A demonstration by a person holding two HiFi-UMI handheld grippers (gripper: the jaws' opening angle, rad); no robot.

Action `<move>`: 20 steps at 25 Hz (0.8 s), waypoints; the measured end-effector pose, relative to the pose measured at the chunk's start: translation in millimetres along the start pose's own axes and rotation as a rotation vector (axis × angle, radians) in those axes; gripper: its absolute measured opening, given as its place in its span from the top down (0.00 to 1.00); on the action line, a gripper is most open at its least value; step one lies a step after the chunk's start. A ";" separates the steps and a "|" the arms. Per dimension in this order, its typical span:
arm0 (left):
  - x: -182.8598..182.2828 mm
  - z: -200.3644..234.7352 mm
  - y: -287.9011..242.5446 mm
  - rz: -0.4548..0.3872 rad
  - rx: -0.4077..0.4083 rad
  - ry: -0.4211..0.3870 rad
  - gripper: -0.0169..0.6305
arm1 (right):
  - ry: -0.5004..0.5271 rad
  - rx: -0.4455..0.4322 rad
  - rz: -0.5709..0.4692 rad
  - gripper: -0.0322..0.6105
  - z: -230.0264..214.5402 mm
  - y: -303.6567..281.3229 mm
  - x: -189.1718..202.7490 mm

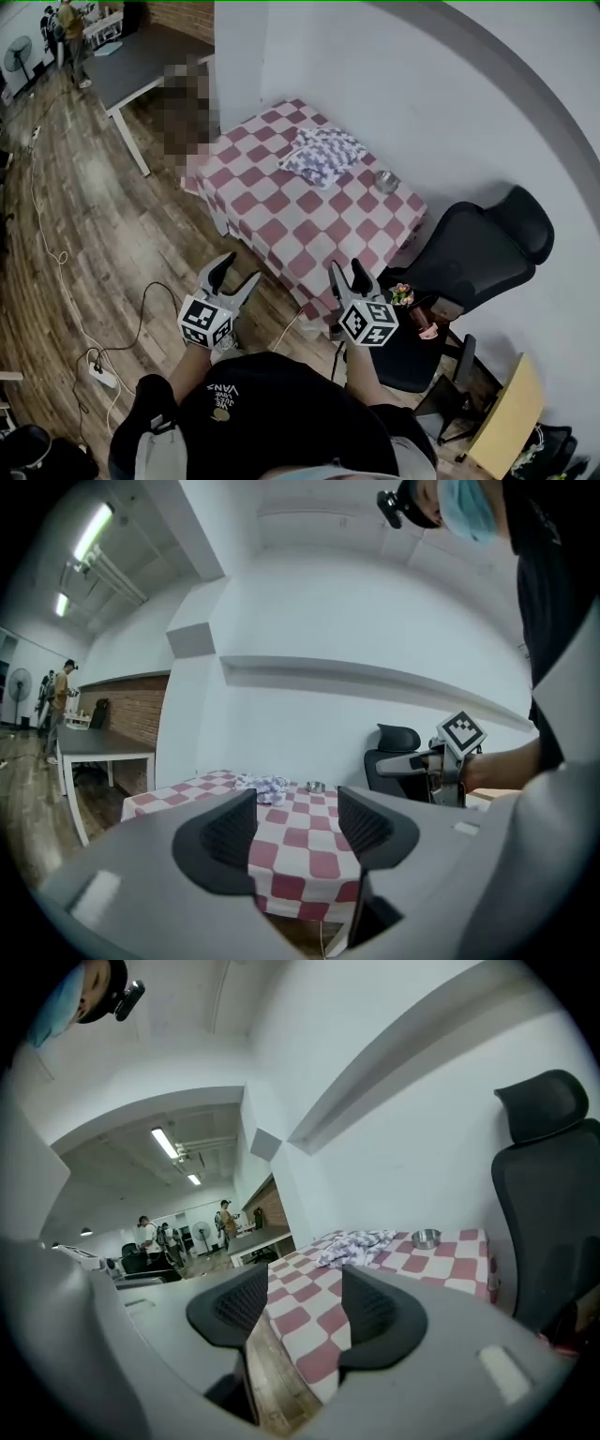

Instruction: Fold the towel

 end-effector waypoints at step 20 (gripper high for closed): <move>1.1 197.8 -19.6 0.122 0.178 0.031 0.59 | -0.107 0.324 -0.022 0.58 43.6 -103.7 0.7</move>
Point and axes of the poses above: the fingertips, and each gripper's own axes: y backward along the fingers, z to its left, x out of its underside, the point moved 4 cm from there along y, backward along the fingers, and after that the axes turned 9 degrees about x, right-handed, at the moved point
